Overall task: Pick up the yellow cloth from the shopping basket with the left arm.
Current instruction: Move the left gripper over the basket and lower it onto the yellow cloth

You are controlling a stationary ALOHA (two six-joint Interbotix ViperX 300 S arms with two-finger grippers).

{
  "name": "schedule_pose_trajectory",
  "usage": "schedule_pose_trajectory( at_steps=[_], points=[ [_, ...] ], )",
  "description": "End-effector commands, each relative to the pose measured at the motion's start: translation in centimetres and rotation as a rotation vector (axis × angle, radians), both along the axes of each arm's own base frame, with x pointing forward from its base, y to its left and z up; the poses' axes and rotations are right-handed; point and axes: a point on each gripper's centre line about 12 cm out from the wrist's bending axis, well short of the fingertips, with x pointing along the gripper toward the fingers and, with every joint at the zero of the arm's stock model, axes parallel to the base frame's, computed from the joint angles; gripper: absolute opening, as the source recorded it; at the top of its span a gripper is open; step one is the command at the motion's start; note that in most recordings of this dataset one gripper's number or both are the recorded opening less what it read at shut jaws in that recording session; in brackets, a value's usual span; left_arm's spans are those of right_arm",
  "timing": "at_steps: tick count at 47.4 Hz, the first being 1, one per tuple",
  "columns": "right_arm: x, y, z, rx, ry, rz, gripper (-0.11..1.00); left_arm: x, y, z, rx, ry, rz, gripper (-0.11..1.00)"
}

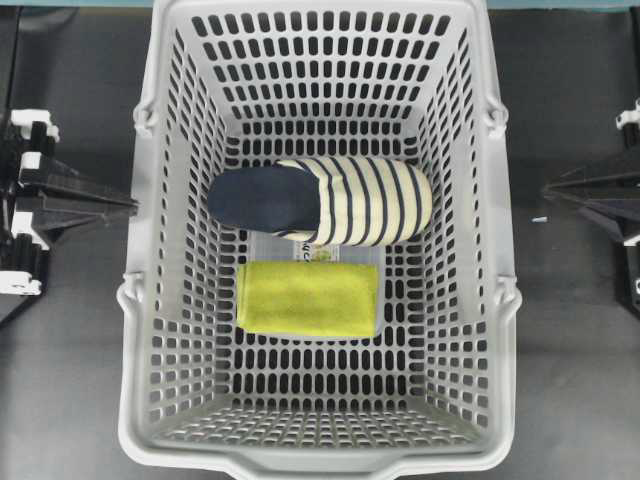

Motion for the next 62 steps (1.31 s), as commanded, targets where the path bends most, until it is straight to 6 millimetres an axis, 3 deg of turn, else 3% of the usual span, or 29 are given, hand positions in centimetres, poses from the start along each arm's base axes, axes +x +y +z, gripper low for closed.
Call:
schedule_pose_trajectory(
  at_steps=[1, 5, 15, 30, 35, 42, 45, 50, 62],
  points=[
    [0.3, 0.0, 0.6, 0.015, -0.009, 0.003, 0.00, 0.3, -0.2, 2.1, 0.012, -0.034, -0.011, 0.06],
    [0.4, -0.1, 0.3, 0.042, 0.021, -0.003, 0.00, 0.6, -0.1, 3.2, -0.026, 0.005, -0.012, 0.00],
    [0.6, -0.4, 0.0, 0.103, 0.078, -0.016, 0.00, 2.0, -0.3, 5.2, -0.034, 0.137, -0.014, 0.00],
    [0.7, -0.5, -0.3, 0.113, 0.112, -0.021, 0.02, 4.5, -0.4, 7.6, -0.042, 0.194, -0.011, 0.00],
    [0.7, -0.5, -0.3, 0.112, 0.112, -0.021, 0.18, 5.1, -0.4, 7.7, -0.042, 0.213, -0.010, 0.00],
    [0.8, -0.5, 0.0, 0.097, 0.106, -0.025, 0.58, 6.0, -0.6, 7.5, -0.039, 0.264, -0.016, 0.01],
    [0.8, -0.5, 0.1, 0.095, 0.103, -0.025, 0.71, 6.4, -0.7, 7.5, -0.041, 0.286, -0.018, 0.02],
    [0.8, -0.5, 0.3, 0.093, 0.095, -0.024, 0.74, 7.7, -1.0, 7.6, -0.038, 0.335, -0.025, 0.17],
    [0.8, -0.5, 0.3, 0.093, 0.095, -0.024, 0.74, 12.7, -2.4, 7.0, -0.015, 0.516, -0.053, 0.84]
  ],
)
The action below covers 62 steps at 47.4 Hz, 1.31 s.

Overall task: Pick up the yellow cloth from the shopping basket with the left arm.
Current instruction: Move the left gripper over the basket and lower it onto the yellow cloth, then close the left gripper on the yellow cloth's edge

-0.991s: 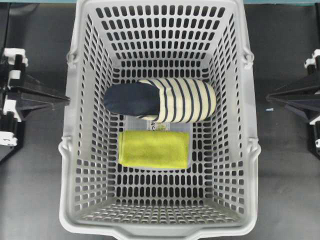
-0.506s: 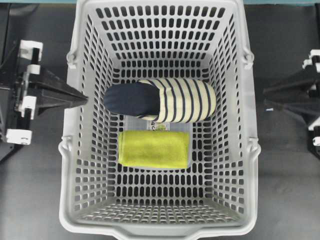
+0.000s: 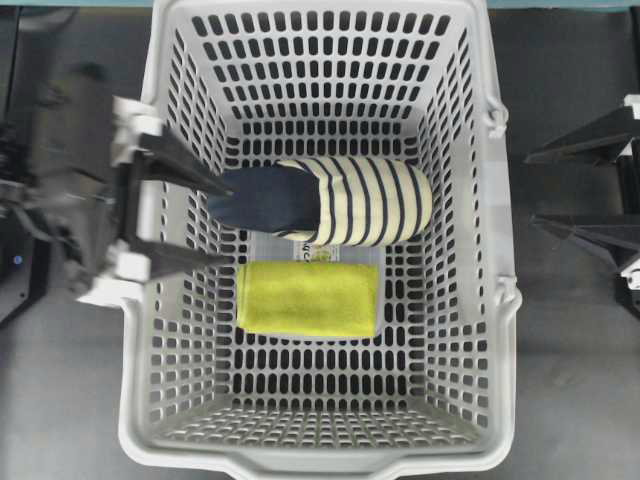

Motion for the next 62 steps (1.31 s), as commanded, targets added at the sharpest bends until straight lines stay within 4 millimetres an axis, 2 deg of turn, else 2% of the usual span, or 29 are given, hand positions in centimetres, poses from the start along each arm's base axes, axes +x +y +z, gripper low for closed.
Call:
schedule_pose_trajectory(
  at_steps=[1, 3, 10, 21, 31, 37, 50, 62],
  points=[
    [0.3, 0.0, 1.0, -0.005, -0.026, -0.001, 0.74, 2.4, -0.8, 1.0, 0.014, 0.028, -0.022, 0.87],
    [0.3, 0.0, 0.9, -0.005, -0.023, -0.001, 0.74, 3.3, -1.0, 0.9, 0.016, 0.053, -0.026, 0.90],
    [0.2, -0.1, 0.8, -0.007, -0.020, -0.004, 0.74, 6.6, -2.0, 0.0, 0.024, 0.157, -0.040, 0.86],
    [0.2, -0.2, 1.1, -0.007, -0.034, -0.009, 0.74, 10.6, -2.5, -3.8, 0.042, 0.444, -0.030, 0.87],
    [0.2, -0.2, 1.1, -0.006, -0.038, -0.011, 0.74, 13.1, -3.0, -7.3, 0.065, 0.579, -0.039, 0.87],
    [0.1, -0.2, 1.4, -0.008, -0.053, -0.011, 0.74, 13.5, -3.0, -9.9, 0.071, 0.643, -0.037, 0.87],
    [-0.2, -0.5, 1.6, -0.009, -0.066, -0.023, 0.72, 12.4, -3.3, -14.3, 0.085, 0.730, -0.049, 0.87],
    [-0.6, -0.7, 1.6, -0.010, -0.086, -0.036, 0.70, 12.1, -3.2, -15.4, 0.085, 0.716, -0.052, 0.86]
  ],
)
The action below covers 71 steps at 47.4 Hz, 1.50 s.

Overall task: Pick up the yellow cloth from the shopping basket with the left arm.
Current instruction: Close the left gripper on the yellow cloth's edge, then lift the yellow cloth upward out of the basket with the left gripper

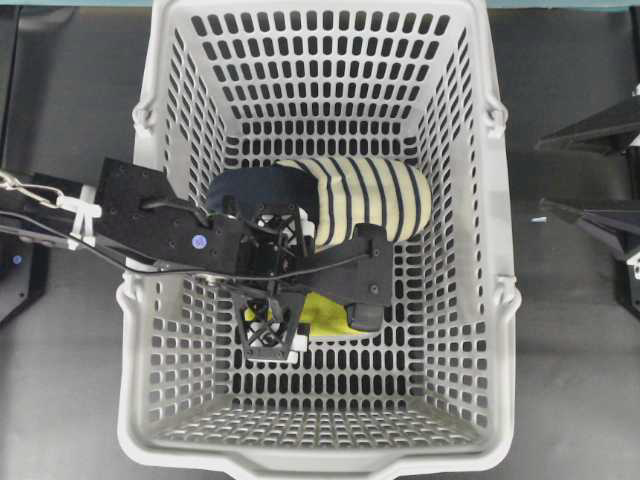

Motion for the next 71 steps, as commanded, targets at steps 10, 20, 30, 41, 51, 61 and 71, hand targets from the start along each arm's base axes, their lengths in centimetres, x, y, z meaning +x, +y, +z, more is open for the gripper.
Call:
schedule_pose_trajectory(
  at_steps=[10, 20, 30, 41, 51, 61, 71],
  points=[
    [-0.3, 0.0, 0.7, -0.006, -0.047, -0.004, 0.70, -0.1, -0.1, 0.2, 0.004, -0.007, -0.006, 0.72],
    [-0.4, 0.0, 0.6, -0.004, -0.047, -0.004, 0.69, 0.2, -0.1, 2.2, 0.001, -0.039, -0.007, 0.20],
    [-0.4, 0.0, 0.6, -0.004, -0.047, -0.004, 0.69, 0.9, -0.2, 7.5, -0.003, -0.074, -0.001, 0.15],
    [-0.4, 0.0, 0.5, -0.004, -0.046, -0.002, 0.69, 0.8, -0.5, 16.5, -0.007, -0.103, 0.005, 0.15],
    [-0.5, 0.0, 0.4, -0.004, -0.046, -0.002, 0.69, -0.2, 0.2, 22.9, -0.013, -0.135, 0.023, 0.15],
    [-0.5, 0.0, 0.4, -0.003, -0.044, -0.003, 0.69, 0.0, 0.2, 23.1, -0.007, -0.097, 0.026, 0.15],
    [-0.5, 0.0, 0.4, -0.003, -0.043, -0.002, 0.69, 0.1, 0.5, 23.1, -0.007, -0.105, 0.034, 0.15]
  ],
)
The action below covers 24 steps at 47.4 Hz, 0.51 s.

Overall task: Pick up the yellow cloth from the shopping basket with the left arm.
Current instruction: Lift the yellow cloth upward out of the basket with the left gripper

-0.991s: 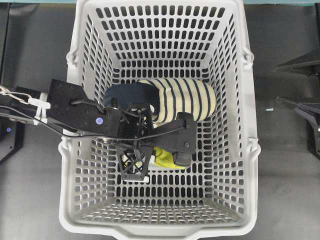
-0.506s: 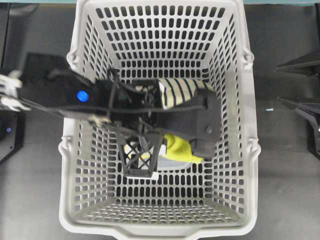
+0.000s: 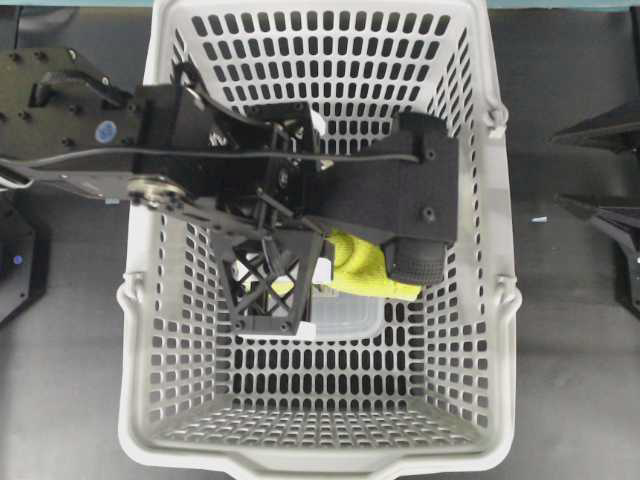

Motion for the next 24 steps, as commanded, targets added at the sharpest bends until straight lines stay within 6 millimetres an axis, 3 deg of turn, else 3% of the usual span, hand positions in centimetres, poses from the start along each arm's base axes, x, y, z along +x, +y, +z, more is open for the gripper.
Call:
schedule_pose_trajectory(
  at_steps=[1, 24],
  points=[
    [0.10, -0.03, 0.24, 0.000, -0.008, -0.001, 0.69, -0.47, 0.24, 1.66, -0.002, -0.049, 0.006, 0.15],
    [0.10, 0.00, 0.24, 0.003, -0.008, 0.000, 0.69, -0.79, 0.40, 1.38, -0.001, -0.023, 0.009, 0.15]
  ],
)
